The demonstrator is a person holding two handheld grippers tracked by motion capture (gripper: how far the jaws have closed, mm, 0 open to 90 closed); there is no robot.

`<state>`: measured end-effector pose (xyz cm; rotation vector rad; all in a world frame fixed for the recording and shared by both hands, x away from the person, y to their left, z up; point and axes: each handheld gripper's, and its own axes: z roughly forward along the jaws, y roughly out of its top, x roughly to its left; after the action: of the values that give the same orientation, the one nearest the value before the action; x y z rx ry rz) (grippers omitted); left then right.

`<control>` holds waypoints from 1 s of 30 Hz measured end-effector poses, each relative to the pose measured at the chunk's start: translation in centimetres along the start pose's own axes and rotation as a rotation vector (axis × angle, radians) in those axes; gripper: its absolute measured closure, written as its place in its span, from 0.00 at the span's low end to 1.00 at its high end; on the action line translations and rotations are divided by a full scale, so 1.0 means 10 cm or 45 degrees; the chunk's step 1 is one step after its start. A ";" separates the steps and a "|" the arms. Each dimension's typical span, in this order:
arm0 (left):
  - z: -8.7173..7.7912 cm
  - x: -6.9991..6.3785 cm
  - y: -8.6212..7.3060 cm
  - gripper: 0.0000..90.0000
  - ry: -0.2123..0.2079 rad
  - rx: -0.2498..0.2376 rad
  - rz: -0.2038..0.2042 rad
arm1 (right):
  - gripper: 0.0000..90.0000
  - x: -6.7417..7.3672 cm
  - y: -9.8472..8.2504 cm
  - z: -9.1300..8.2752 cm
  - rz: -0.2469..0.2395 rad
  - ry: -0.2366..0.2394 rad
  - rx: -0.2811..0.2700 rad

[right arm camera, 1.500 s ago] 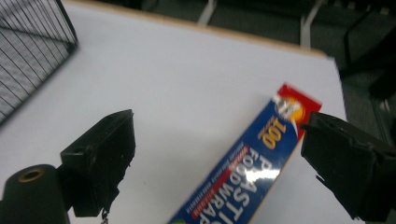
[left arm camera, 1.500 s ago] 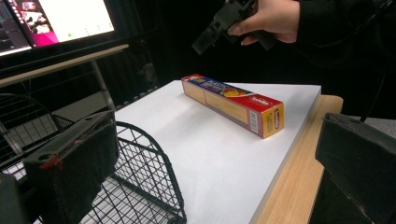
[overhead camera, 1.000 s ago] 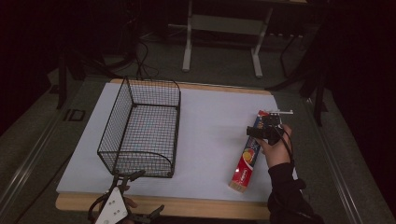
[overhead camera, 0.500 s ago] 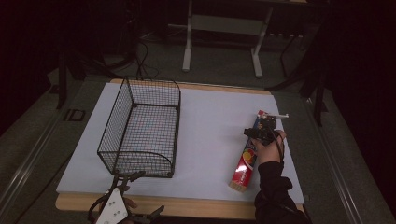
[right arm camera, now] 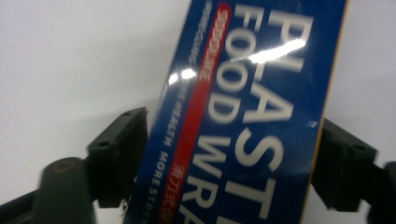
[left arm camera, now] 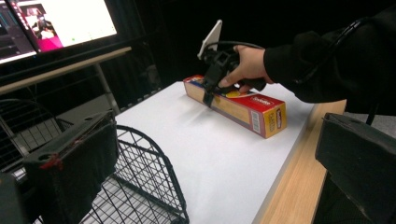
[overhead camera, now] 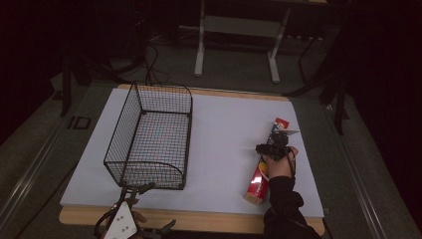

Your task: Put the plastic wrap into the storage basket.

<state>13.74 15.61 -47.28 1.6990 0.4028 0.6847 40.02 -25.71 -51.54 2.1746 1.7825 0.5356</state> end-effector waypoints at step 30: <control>0.02 -0.01 0.00 0.00 -0.015 0.023 0.000 | 0.43 0.51 0.07 -0.52 -0.206 0.129 -0.112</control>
<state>13.80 15.39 -47.37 1.7194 0.4021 0.6727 39.17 -20.99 -46.02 1.9566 1.9273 0.6821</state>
